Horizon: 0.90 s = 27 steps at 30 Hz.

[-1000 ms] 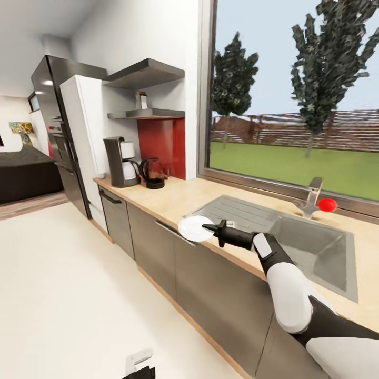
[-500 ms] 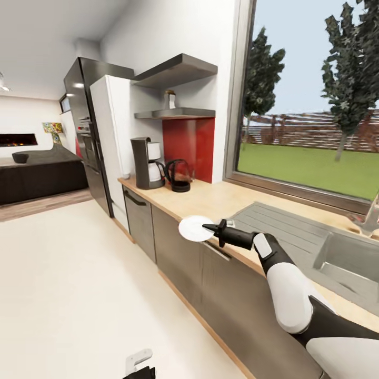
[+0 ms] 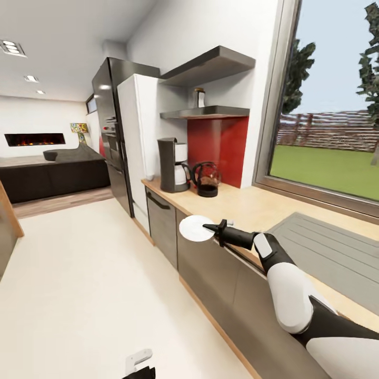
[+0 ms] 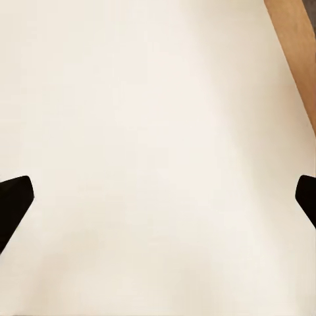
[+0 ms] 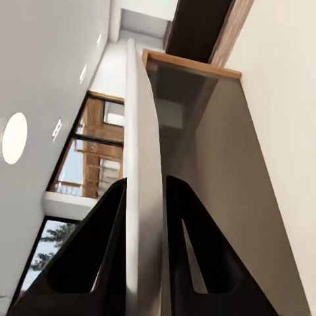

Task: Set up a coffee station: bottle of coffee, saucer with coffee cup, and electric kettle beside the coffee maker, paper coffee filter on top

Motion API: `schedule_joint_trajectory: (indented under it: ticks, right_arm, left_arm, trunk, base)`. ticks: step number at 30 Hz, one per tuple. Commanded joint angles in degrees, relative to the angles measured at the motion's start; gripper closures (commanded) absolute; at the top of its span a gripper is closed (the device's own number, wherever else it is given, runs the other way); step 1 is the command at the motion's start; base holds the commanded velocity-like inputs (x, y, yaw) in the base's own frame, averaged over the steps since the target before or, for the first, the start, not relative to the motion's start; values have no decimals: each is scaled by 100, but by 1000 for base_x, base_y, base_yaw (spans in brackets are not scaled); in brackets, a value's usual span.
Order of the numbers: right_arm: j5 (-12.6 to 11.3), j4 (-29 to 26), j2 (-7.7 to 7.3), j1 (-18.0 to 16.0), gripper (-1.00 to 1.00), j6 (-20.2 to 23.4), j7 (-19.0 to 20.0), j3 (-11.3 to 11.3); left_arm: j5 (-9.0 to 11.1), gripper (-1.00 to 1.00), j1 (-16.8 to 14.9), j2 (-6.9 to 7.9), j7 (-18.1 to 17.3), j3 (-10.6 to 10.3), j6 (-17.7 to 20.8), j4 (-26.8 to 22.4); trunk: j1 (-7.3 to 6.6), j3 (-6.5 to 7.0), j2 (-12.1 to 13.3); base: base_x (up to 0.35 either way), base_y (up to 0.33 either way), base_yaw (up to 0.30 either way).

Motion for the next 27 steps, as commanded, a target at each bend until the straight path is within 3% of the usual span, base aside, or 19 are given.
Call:
schedule_joint_trajectory:
  ticks: [1,9,27]
  right_arm:
    - [5,0,-27,-6,100,37,10,-36]
    - [8,10,-147,-6,100,37,2,-34]
    - [8,25,-152,20,100,37,9,-29]
  left_arm:
    - [33,-100,-3,1,33,-48,-10,-10]
    - [33,-100,-3,1,33,-48,-11,-10]
    - [24,-100,-3,-2,33,-57,-10,-11]
  trunk:
    - [3,-7,-3]
    - [3,-11,-3]
    - [3,-18,-3]
  base:
    - [280,206,31]
    - [279,206,-64]
    - [279,206,-91]
